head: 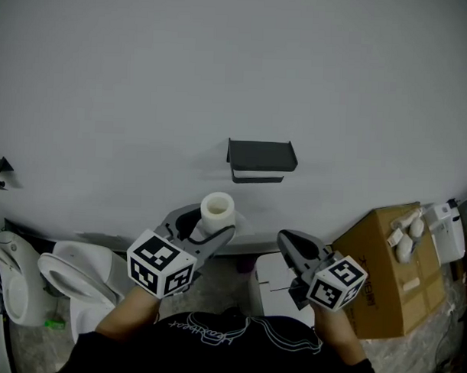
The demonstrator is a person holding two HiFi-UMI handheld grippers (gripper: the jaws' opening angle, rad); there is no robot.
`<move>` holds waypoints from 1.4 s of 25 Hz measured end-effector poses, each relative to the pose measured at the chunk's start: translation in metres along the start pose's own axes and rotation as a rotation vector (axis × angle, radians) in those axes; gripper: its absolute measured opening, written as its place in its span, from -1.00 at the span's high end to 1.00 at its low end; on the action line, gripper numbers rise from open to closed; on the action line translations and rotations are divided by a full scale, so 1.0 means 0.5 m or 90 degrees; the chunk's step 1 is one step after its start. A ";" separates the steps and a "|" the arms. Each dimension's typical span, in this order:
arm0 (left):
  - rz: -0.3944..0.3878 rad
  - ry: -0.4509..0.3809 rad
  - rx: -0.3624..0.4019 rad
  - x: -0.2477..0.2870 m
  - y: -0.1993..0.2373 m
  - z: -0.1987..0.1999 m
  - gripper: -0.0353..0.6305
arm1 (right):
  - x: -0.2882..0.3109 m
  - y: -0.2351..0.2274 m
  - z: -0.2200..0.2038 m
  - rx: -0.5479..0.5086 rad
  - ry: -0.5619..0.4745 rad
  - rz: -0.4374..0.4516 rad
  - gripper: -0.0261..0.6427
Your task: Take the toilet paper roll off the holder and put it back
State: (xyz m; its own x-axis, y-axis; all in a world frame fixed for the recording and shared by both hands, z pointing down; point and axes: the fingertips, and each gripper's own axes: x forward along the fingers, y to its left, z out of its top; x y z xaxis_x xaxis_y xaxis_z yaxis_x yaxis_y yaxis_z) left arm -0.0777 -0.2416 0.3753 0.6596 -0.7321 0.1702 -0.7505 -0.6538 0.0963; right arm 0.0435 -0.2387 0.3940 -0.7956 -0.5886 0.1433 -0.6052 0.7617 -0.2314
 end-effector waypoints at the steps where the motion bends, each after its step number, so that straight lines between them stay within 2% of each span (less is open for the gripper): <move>1: 0.001 -0.003 0.006 0.004 0.002 0.009 0.08 | 0.003 -0.004 0.005 -0.001 -0.002 0.002 0.91; 14: -0.005 -0.054 0.053 0.064 0.014 0.155 0.08 | 0.029 -0.056 0.075 -0.013 -0.037 0.028 0.91; 25: 0.003 -0.077 0.094 0.140 0.049 0.226 0.08 | 0.038 -0.098 0.102 -0.026 -0.053 0.028 0.91; 35: 0.025 -0.058 0.068 0.233 0.117 0.227 0.08 | 0.047 -0.148 0.093 -0.013 -0.043 0.020 0.91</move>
State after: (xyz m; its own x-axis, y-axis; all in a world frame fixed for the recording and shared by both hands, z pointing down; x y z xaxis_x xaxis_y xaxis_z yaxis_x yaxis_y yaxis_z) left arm -0.0400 -0.3870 0.2893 0.6347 -0.7685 0.0812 -0.7703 -0.6376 -0.0139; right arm 0.0709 -0.3215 0.3699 -0.8112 -0.5805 0.0712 -0.5808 0.7852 -0.2150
